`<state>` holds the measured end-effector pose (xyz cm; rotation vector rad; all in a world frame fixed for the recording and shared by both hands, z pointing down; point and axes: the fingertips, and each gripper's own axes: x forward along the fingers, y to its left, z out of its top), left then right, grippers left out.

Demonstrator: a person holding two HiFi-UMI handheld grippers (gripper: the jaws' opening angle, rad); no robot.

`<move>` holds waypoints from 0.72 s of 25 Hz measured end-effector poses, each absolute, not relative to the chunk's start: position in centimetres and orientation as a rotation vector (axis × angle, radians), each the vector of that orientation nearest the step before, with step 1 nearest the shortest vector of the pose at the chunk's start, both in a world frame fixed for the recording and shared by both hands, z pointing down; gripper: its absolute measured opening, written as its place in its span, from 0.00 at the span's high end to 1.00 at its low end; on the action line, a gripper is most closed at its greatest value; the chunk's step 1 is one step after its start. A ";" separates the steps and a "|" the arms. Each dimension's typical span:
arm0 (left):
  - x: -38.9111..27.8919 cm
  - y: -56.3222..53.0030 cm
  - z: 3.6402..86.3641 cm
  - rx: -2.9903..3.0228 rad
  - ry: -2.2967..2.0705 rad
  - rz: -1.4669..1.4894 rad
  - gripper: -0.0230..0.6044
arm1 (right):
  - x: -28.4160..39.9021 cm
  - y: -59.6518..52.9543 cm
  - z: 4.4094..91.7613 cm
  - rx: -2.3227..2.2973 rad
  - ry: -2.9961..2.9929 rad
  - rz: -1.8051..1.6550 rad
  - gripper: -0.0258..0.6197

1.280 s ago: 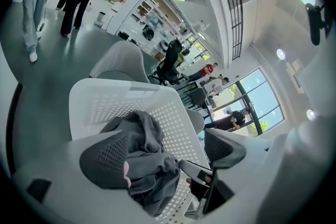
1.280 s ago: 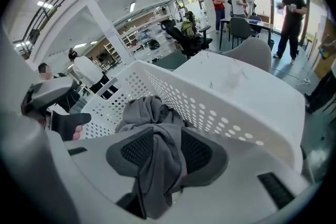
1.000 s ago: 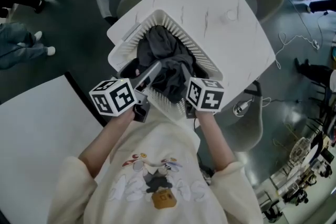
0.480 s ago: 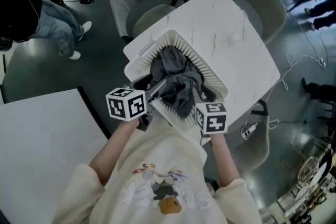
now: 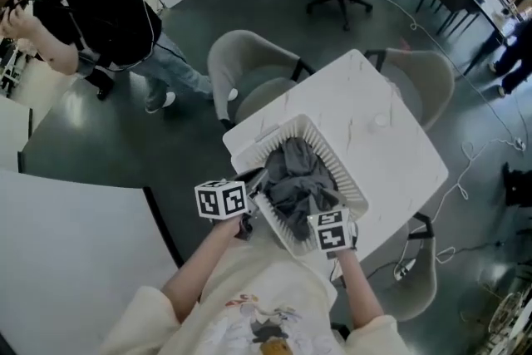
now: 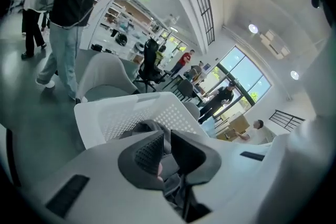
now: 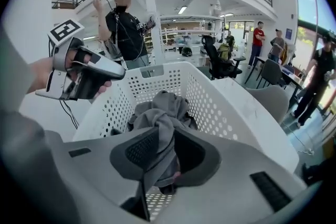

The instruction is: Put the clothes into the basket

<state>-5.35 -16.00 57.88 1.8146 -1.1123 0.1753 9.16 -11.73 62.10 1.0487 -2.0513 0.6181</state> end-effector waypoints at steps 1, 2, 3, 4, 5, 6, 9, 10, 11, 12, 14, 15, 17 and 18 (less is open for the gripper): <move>-5.5 -16.2 57.5 1.824 -1.133 0.188 0.89 | 9.0 -11.8 61.8 1.059 -2.060 0.630 0.81; -5.5 -16.3 57.2 1.841 -1.150 0.213 0.89 | 9.0 -11.9 61.4 1.074 -2.071 0.632 0.81; -5.4 -16.2 57.0 1.867 -1.165 0.248 0.89 | 9.0 -12.0 61.1 1.091 -2.078 0.631 0.81; -5.2 -15.9 56.8 1.898 -1.178 0.289 0.89 | 9.0 -12.0 61.0 1.105 -2.079 0.630 0.81; -5.1 -15.7 56.8 1.930 -1.193 0.333 0.89 | 9.0 -12.0 60.9 1.116 -2.076 0.632 0.81; -4.9 -15.4 56.7 1.959 -1.211 0.375 0.89 | 9.0 -12.0 61.0 1.125 -2.072 0.637 0.81; -4.5 -15.0 56.6 2.017 -1.282 0.454 0.89 | 9.1 -12.1 60.9 1.147 -2.066 0.647 0.81; -4.5 -15.0 56.5 2.025 -1.308 0.465 0.89 | 9.1 -12.2 60.8 1.152 -2.068 0.644 0.81; -4.6 -15.1 56.5 2.030 -1.331 0.469 0.89 | 9.1 -12.2 60.6 1.158 -2.074 0.639 0.82; -4.7 -15.1 56.3 2.036 -1.350 0.465 0.90 | 9.1 -12.3 60.5 1.164 -2.081 0.634 0.82; -4.8 -15.1 56.0 2.046 -1.379 0.444 0.90 | 9.1 -12.3 60.1 1.174 -2.095 0.629 0.82; -5.0 -15.1 55.8 2.048 -1.390 0.430 0.91 | 9.1 -12.3 59.9 1.176 -2.102 0.628 0.82; -5.2 -15.1 55.5 2.044 -1.408 0.397 0.92 | 9.0 -12.4 59.5 1.181 -2.117 0.628 0.82; -5.3 -15.1 55.4 2.040 -1.414 0.385 0.93 | 9.0 -12.4 59.4 1.185 -2.125 0.627 0.82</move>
